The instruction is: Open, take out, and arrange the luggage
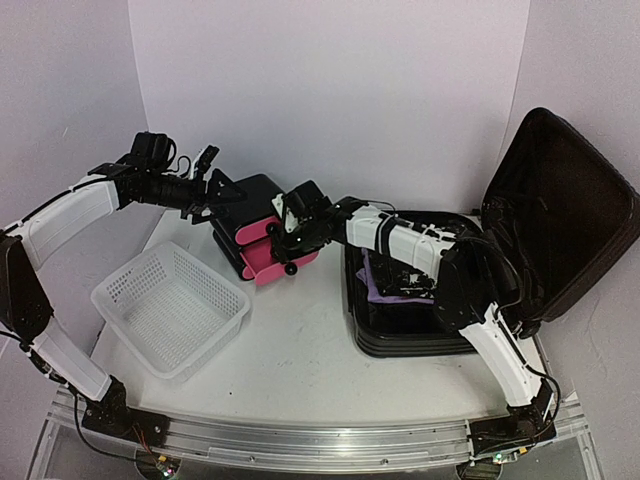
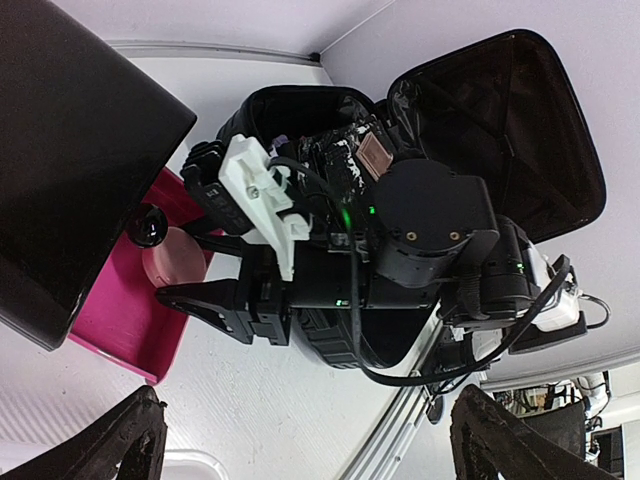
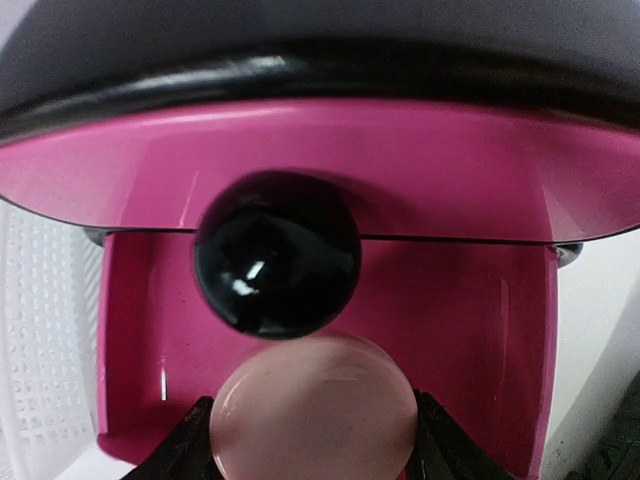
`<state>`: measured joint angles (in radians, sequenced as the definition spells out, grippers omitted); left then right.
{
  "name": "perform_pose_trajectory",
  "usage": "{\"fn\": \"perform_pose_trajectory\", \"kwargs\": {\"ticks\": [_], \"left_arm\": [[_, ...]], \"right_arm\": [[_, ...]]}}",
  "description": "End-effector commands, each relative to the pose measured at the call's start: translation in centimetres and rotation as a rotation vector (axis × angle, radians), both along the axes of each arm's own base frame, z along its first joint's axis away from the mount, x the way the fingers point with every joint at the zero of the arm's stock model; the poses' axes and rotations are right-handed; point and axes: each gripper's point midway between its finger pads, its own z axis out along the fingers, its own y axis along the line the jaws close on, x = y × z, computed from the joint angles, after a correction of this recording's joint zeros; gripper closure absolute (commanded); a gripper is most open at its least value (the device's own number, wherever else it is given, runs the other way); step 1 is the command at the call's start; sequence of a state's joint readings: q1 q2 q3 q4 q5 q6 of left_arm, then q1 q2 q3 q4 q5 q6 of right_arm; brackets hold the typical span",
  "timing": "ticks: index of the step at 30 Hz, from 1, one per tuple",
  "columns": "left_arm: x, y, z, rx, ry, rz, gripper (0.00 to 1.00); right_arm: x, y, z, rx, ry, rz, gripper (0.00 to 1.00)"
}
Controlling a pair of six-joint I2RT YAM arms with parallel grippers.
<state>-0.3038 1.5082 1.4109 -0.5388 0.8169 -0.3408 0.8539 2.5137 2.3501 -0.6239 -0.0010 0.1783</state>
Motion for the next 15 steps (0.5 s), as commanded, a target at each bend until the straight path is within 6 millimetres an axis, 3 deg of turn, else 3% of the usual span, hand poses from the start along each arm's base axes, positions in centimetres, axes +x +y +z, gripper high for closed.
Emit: {"fn": "perform_pose_trajectory", "kwargs": {"ticks": [1, 8, 15], "left_arm": [[-0.2, -0.1, 2.1, -0.033, -0.073, -0.016, 0.0], [-0.2, -0.1, 2.1, -0.033, -0.072, -0.016, 0.0], [-0.2, -0.1, 2.0, -0.033, -0.069, -0.016, 0.01]], "right_arm": [[1.6, 0.5, 1.9, 0.013, -0.088, -0.013, 0.5], [2.1, 0.6, 1.0, 0.001, -0.092, -0.031, 0.37], [2.0, 0.4, 3.2, 0.023, -0.109, -0.035, 0.25]]}}
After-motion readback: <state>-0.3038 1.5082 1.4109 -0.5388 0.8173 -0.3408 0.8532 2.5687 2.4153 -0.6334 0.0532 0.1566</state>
